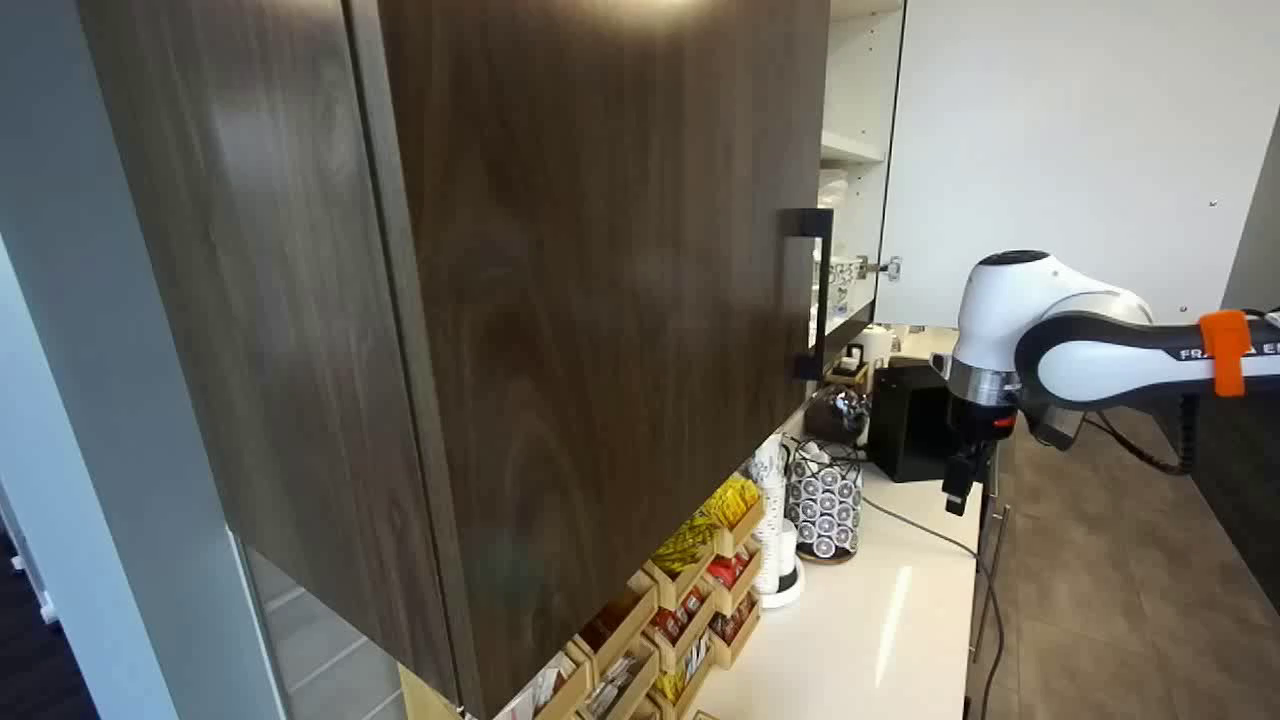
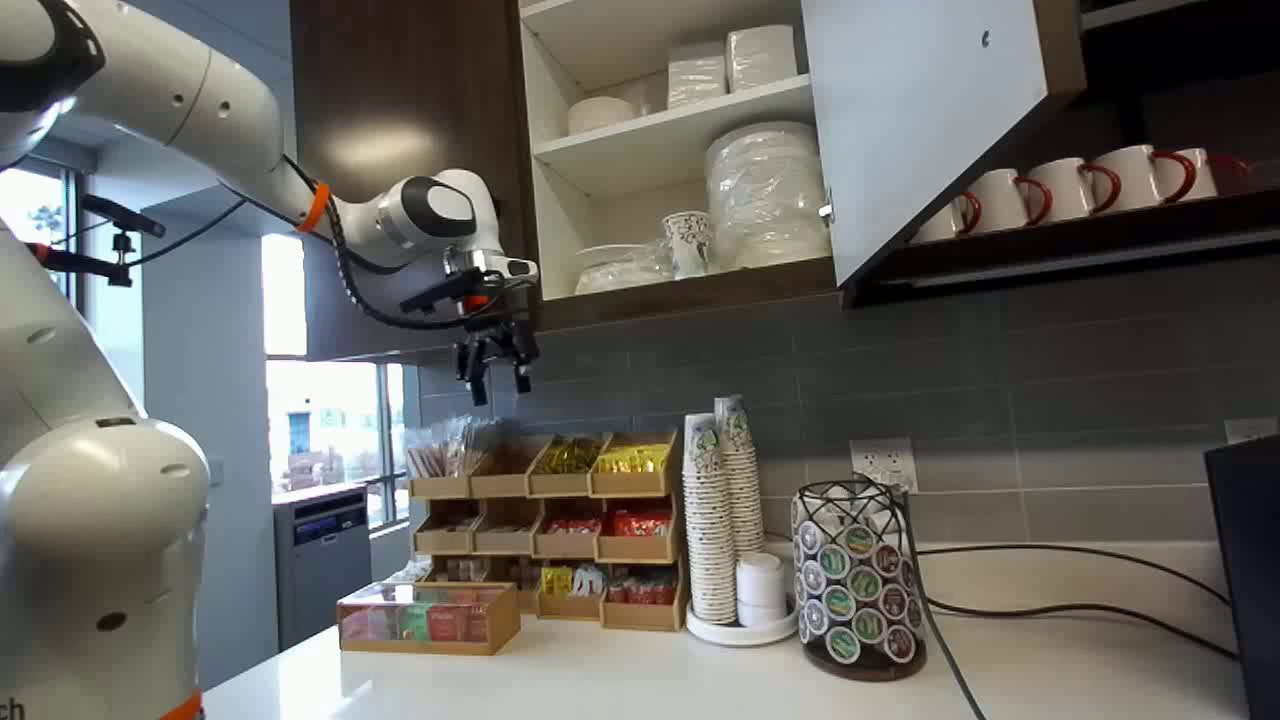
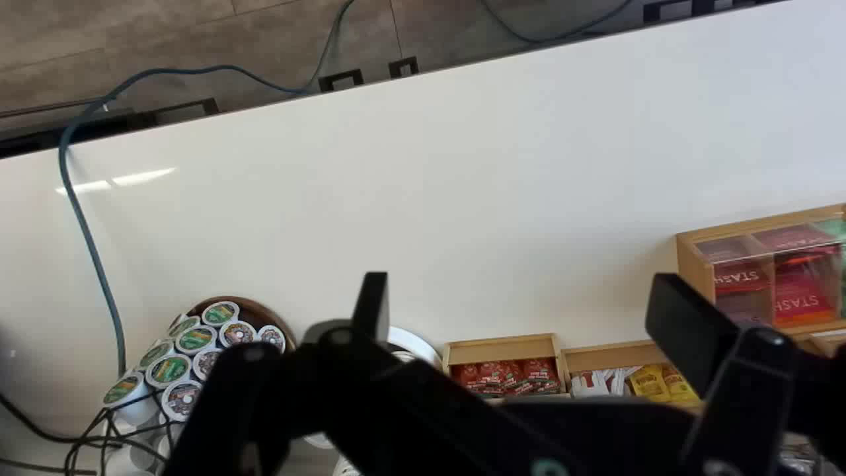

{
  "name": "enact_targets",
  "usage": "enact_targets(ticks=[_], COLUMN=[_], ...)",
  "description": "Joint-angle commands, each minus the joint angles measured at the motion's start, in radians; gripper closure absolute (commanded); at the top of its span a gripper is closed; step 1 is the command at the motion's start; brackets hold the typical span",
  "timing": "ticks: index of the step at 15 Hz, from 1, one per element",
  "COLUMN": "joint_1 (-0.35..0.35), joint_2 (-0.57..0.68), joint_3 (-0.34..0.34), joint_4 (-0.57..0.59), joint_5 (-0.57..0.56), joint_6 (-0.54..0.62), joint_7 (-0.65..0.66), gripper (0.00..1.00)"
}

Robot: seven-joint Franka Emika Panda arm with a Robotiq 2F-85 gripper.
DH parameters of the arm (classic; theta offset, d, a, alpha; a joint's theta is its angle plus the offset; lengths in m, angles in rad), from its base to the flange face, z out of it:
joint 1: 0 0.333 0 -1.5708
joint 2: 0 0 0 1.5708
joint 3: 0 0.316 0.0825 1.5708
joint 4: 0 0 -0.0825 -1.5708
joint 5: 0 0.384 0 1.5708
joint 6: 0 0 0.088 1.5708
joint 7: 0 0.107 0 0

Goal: Remove the paper cup from the cabinet and put it on the counter

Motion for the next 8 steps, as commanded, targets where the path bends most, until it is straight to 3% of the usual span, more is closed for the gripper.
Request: enact_targets(ticks=[1,6,8], joint_1=[0.019,0.019,-0.02], joint_2=[0.002,0.002,0.001], joint_3=[-0.015,-0.015,-0.038], joint_4=[0.002,0.002,0.023], joint_5=[-0.008,-0.008,-0.023], joint_6=[-0.002,-0.002,-0.001], joint_7=[0.008,0.008,0.054], gripper=[0.0,0.0,0.0])
